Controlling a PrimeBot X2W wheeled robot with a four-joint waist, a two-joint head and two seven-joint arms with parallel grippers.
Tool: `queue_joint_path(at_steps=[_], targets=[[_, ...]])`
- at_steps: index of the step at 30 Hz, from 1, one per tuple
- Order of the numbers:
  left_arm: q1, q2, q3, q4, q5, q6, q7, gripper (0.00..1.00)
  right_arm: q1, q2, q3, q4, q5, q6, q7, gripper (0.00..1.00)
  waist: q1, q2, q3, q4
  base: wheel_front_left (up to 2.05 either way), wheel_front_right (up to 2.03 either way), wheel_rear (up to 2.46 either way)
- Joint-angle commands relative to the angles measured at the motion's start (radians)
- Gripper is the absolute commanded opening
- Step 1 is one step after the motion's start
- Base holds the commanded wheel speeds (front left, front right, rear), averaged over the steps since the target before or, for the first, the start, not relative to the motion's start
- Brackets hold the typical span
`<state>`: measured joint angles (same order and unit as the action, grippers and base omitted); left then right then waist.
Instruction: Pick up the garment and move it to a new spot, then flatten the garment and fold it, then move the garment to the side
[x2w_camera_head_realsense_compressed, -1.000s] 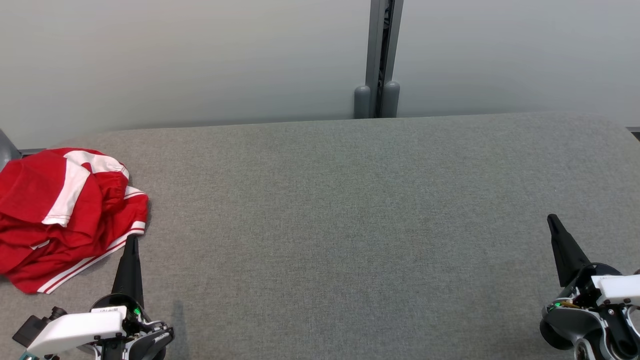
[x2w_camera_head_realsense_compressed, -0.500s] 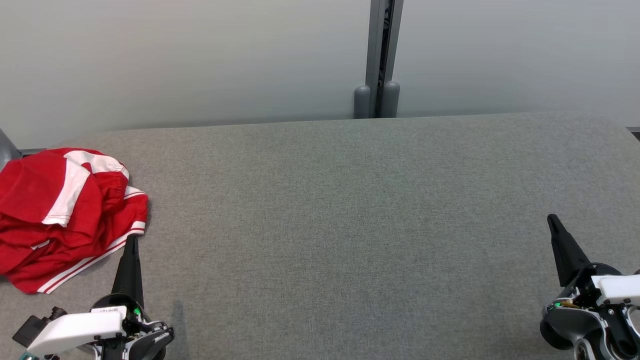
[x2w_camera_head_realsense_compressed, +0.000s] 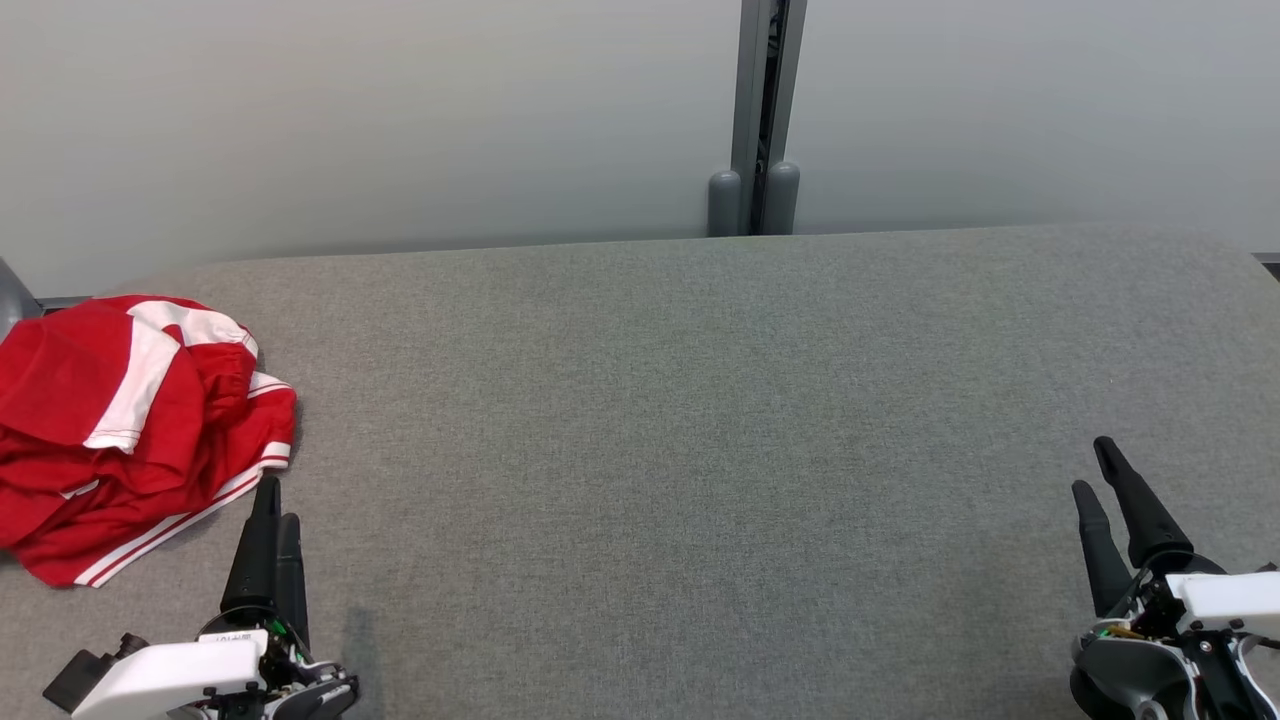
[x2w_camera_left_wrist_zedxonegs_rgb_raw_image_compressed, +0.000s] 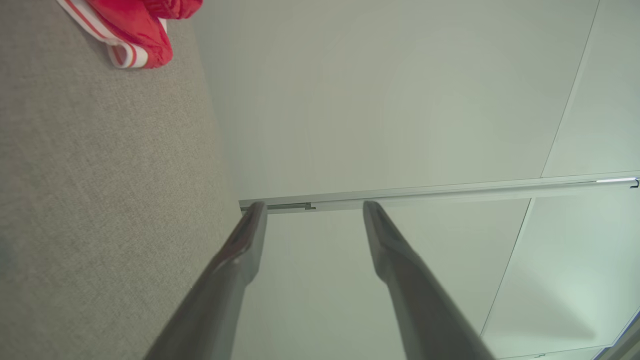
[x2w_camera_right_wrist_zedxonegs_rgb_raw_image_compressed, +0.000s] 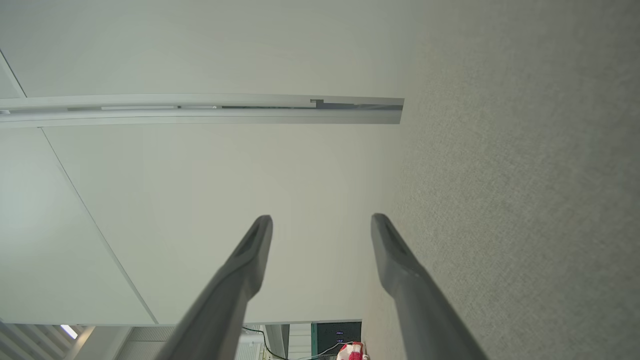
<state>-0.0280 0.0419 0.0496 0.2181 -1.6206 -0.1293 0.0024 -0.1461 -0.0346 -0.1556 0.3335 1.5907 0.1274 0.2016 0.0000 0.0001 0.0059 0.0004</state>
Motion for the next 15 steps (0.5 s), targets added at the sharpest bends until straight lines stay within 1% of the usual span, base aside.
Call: queue_joint_path(at_steps=[1,10,15], targets=[[-0.035,0.005,0.001,-0.016,0.005,0.0,-0.003,1.0,-0.027,-0.01,0.001,-0.023,-0.01,0.003,-0.009,1.0,0.0,-0.0001,0.0,0.0,0.0,0.0,0.0],[-0.069,0.018,-0.029,-0.016,0.043,0.0,-0.034,1.0,-0.035,-0.032,0.038,-0.044,-0.054,0.003,-0.073,1.0,0.0,-0.0001,0.002,0.0,0.0,0.0,0.0],[-0.092,0.04,-0.064,-0.024,0.102,-0.001,-0.062,1.0,-0.044,-0.05,0.047,-0.061,-0.138,0.003,-0.103,1.0,0.0,-0.0001,0.002,0.0,0.0,0.0,0.0]])
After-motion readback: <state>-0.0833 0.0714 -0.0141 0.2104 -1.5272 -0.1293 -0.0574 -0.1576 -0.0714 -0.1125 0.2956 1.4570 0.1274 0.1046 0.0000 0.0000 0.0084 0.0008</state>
